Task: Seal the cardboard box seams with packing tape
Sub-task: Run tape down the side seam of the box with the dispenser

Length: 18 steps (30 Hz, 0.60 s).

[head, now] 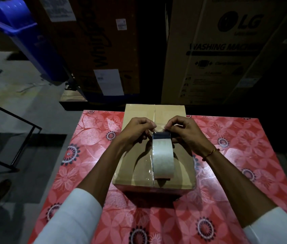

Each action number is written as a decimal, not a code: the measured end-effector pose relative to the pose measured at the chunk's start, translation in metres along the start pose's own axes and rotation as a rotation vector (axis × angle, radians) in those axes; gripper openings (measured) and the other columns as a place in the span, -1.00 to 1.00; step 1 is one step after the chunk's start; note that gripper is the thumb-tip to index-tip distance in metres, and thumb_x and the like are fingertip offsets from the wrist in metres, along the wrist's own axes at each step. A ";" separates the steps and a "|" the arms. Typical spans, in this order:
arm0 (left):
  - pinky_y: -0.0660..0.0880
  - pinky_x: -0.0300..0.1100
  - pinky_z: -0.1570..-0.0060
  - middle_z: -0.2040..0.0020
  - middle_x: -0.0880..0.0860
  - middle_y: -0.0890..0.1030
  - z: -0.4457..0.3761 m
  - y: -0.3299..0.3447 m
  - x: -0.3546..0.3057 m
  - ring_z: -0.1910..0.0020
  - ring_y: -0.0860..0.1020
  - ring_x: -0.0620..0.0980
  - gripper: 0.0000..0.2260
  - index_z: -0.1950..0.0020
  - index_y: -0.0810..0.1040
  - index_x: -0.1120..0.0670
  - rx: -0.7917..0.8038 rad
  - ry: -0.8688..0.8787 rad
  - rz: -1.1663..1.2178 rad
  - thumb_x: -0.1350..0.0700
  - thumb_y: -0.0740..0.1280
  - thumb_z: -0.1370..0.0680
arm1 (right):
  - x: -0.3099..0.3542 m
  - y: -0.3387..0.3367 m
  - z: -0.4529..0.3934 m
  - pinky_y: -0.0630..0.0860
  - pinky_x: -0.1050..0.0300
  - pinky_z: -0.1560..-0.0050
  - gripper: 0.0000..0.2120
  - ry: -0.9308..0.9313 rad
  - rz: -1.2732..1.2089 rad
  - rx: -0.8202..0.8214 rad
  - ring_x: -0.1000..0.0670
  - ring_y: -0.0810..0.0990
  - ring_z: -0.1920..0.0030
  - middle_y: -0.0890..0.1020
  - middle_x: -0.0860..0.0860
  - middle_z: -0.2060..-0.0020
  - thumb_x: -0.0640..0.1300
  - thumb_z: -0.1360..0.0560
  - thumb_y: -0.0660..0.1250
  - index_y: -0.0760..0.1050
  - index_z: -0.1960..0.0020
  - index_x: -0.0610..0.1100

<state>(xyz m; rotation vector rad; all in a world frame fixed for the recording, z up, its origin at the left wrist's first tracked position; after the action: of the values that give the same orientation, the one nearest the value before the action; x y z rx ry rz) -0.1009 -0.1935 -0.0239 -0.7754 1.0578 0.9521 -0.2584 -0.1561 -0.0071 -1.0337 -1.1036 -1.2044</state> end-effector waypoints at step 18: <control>0.32 -0.26 0.50 0.39 -0.03 0.56 0.002 0.004 -0.001 0.44 0.42 -0.09 -0.88 0.01 0.60 0.22 -0.053 -0.020 -0.083 0.21 0.29 -0.62 | -0.007 0.000 0.002 0.67 0.01 0.06 -0.80 0.078 -0.155 0.090 -0.12 0.65 -0.05 0.58 -0.15 -0.09 -0.33 -0.57 0.33 0.53 -0.18 -0.20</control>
<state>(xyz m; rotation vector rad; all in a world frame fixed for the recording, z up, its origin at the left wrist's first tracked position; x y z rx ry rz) -0.1042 -0.1907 -0.0230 -0.8450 0.9788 0.9183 -0.2592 -0.1531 -0.0139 -0.8378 -1.1826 -1.2947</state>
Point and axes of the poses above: each hand's wrist, its own z-axis away from the middle knuckle, its own y-axis out of the palm, x = y × z, the point moved 10 cm from there along -z, towards the middle knuckle
